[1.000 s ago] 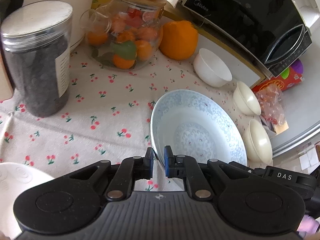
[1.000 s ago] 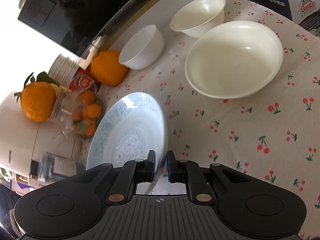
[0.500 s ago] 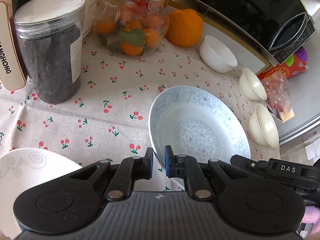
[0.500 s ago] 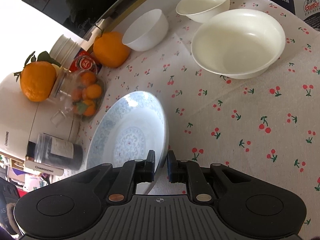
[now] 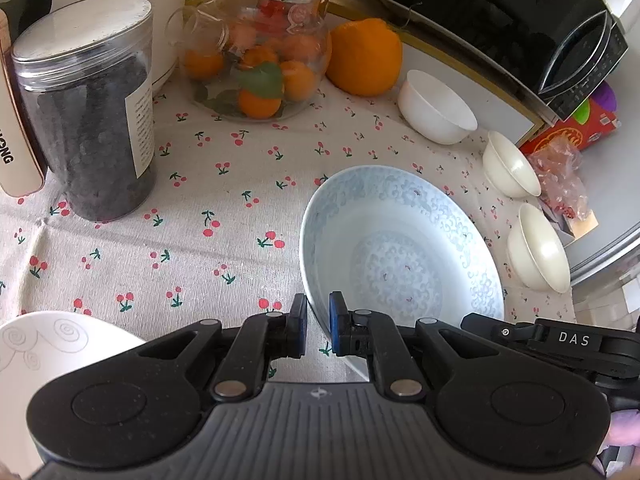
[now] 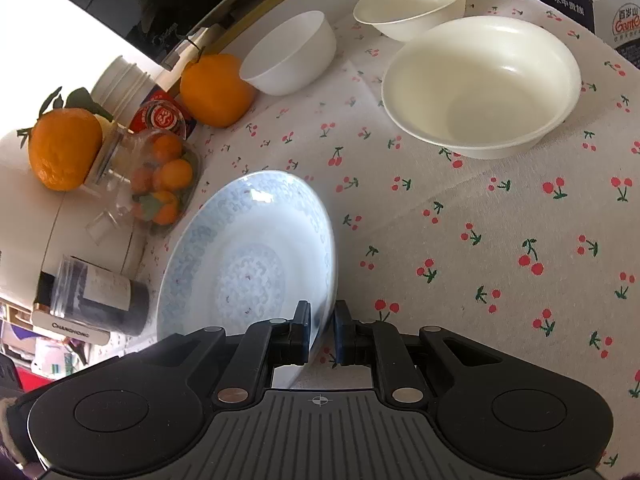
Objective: Organize plates and bowls
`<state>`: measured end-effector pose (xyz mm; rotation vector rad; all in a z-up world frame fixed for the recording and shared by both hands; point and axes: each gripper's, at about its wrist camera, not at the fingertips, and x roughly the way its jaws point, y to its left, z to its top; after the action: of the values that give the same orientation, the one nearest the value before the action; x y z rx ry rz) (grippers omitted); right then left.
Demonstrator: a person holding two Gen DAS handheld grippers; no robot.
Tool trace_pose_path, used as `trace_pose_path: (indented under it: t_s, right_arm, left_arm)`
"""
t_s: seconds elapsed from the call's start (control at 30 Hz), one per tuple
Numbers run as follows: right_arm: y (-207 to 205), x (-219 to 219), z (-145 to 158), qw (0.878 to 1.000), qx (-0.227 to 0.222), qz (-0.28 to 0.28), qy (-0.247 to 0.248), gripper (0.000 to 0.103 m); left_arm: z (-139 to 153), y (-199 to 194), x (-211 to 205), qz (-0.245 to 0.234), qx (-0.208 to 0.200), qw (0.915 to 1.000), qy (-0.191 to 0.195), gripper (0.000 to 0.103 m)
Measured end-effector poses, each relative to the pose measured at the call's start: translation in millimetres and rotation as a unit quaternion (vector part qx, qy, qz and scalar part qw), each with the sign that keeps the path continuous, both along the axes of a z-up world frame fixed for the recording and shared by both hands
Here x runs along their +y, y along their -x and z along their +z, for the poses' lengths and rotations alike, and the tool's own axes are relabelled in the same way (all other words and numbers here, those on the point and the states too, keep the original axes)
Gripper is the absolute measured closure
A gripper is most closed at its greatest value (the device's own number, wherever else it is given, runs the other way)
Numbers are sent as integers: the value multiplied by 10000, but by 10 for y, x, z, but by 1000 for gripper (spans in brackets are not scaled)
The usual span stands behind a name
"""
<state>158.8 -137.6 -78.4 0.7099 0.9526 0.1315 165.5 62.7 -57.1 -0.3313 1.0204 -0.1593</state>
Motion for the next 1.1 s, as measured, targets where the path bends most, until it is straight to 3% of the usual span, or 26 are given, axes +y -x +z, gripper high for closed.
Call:
trace_pose_path:
  t_s: [0.13, 0.33, 0.43, 0.57, 0.67, 0.87, 1.1]
  right_arm:
    - [-1, 19, 17, 10000, -22, 37, 66, 88]
    - [0, 8, 74, 9998, -29, 131, 122, 84]
    - [21, -5, 114, 9998, -51, 159, 89, 74]
    - [78, -10, 190, 9995, -167, 208, 141, 45]
    - [134, -23, 250, 9991, -266, 266, 174, 35]
    - [278, -60, 345, 9983, -389, 373, 198, 22]
    - [497, -54, 463, 9966, -487, 598, 305, 20]
  left_arm:
    - [-6, 5, -5, -7, -41, 10000, -16, 92]
    - [44, 37, 34, 79, -97, 9999, 51, 72]
    - [98, 84, 24, 19, -167, 9999, 6, 54]
    - [179, 173, -6, -121, -313, 9993, -142, 35]
    - [249, 259, -13, -179, -424, 9988, -174, 24]
    - [365, 430, -17, -317, -548, 9979, -155, 12]
    - [449, 645, -2, -421, -575, 9974, -127, 6]
